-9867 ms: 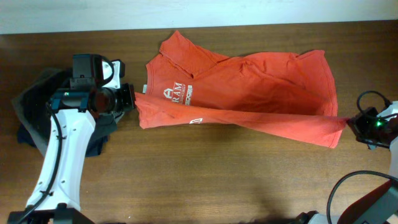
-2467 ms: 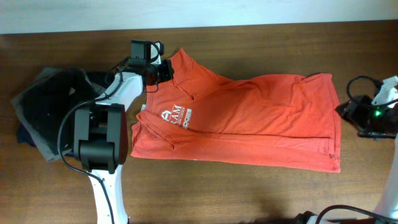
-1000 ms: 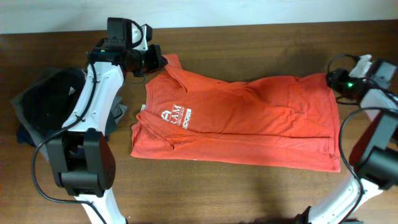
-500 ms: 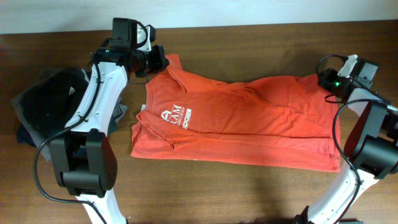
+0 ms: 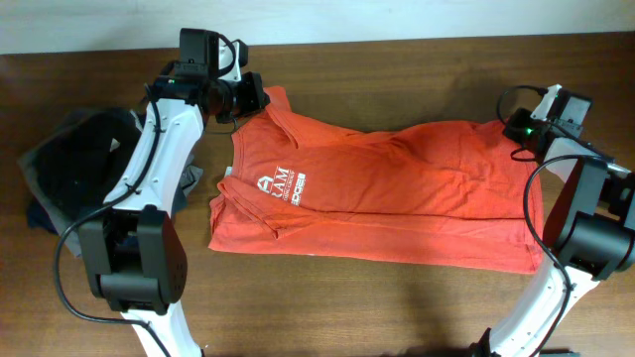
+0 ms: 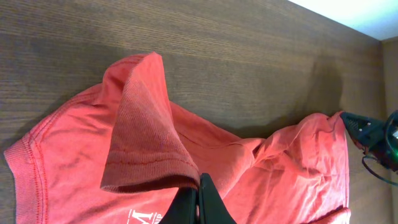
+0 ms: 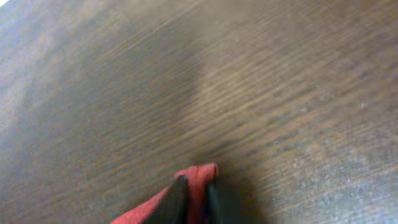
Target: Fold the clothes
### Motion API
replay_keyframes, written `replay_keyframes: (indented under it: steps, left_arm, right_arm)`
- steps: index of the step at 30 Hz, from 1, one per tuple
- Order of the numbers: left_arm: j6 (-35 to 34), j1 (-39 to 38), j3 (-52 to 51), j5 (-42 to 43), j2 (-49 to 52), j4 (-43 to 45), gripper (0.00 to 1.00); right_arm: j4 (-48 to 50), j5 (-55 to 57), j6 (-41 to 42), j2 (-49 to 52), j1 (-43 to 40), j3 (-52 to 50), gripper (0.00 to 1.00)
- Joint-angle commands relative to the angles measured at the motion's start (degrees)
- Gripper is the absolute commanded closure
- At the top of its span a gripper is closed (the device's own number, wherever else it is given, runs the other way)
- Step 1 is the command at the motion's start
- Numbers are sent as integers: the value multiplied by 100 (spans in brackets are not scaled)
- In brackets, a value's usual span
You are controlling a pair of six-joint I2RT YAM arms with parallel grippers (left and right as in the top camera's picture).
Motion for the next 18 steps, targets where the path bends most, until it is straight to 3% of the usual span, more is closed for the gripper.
replay_keyframes:
  steps: [1,11,18]
  left_arm:
    - [116,2,74,-26,-162,11,100]
    - [114,7,74,-17,-173,-17,100]
    - [245,7,74,-15,-273,-162,100]
  right_arm:
    - [-284,46,-26,-2,-111,103,91]
    - [-892,-990,-120,-898,-549,162,95]
    - [-1045,-2061,-719,-1432,-660,162,95]
